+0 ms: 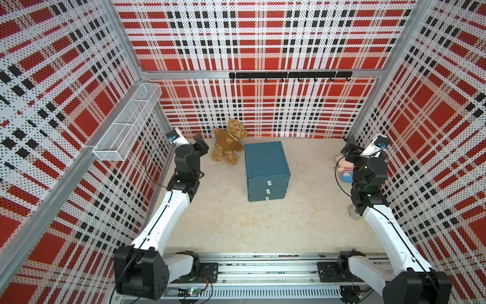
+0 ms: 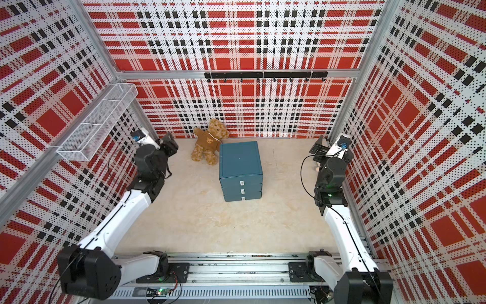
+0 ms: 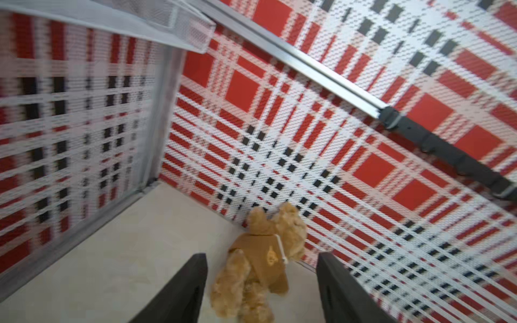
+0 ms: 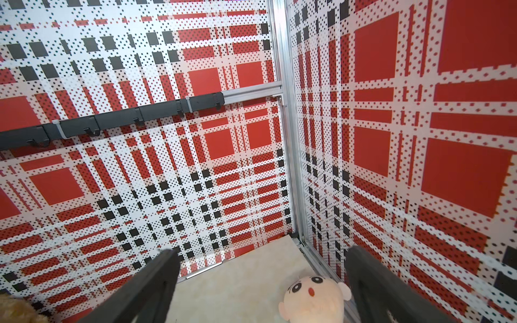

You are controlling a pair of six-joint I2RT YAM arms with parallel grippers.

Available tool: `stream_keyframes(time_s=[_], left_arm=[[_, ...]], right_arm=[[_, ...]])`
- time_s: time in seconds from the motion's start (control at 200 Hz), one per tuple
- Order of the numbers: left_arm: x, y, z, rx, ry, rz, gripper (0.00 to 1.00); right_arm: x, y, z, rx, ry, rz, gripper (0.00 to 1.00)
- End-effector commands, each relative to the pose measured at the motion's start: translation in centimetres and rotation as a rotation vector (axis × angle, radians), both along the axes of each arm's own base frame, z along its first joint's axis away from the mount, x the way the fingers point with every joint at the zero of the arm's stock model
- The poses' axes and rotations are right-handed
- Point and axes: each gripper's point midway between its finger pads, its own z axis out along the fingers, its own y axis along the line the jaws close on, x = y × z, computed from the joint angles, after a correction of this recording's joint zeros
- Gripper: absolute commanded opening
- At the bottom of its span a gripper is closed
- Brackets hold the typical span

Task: Take the seed bags out of the drawer
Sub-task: Adjust the storage box at the center of the board.

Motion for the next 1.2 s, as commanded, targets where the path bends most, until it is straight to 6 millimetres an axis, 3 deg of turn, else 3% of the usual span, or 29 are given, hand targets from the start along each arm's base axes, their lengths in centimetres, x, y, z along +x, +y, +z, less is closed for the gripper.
stream_keyframes(time_s=[0.0, 0.05, 0.13, 0.261, 0.376, 0.511, 0.661, 0.862, 1.042, 1.197], left_arm=[[1.1, -6.9, -2.7, 0.012, 0.265, -0.294, 0.59], [1.5, -9.0, -2.7, 0.030, 0.319, -0.355, 0.61], [0.8, -13.5, -2.5, 0.063, 0.370, -0.458, 0.80], [-0.9, -18.2, -4.8, 0.033, 0.450, -0.588, 0.78], [-2.2, -19.3, -7.2, 0.026, 0.516, -0.607, 0.76], [-3.2, -19.0, -8.0, 0.018, 0.547, -0.579, 0.74], [-3.9, -17.7, -7.5, 0.019, 0.552, -0.527, 0.75], [-5.1, -18.7, -9.9, 0.021, 0.632, -0.574, 0.73], [-6.3, -21.6, -10.5, 0.023, 0.651, -0.669, 0.73], [-6.9, -21.5, -12.6, 0.030, 0.702, -0.658, 0.71]], right_arm=[[-2.1, 7.6, -13.9, 0.649, 0.558, 0.286, 0.78], [-1.9, 9.3, -13.0, 0.643, 0.560, 0.358, 0.77], [-1.8, 12.7, -11.7, 0.609, 0.580, 0.469, 0.77], [-2.5, 19.3, -10.7, 0.539, 0.639, 0.645, 0.75], [-4.1, 23.9, -10.5, 0.453, 0.677, 0.729, 0.70], [-6.2, 26.9, -11.2, 0.425, 0.705, 0.824, 0.62], [-8.3, 27.2, -13.7, 0.409, 0.771, 0.851, 0.54], [-8.8, 26.4, -15.8, 0.392, 0.808, 0.814, 0.36], [-7.5, 26.4, -17.5, 0.378, 0.854, 0.763, 0.37], [-5.9, 26.3, -18.1, 0.362, 0.871, 0.744, 0.38]])
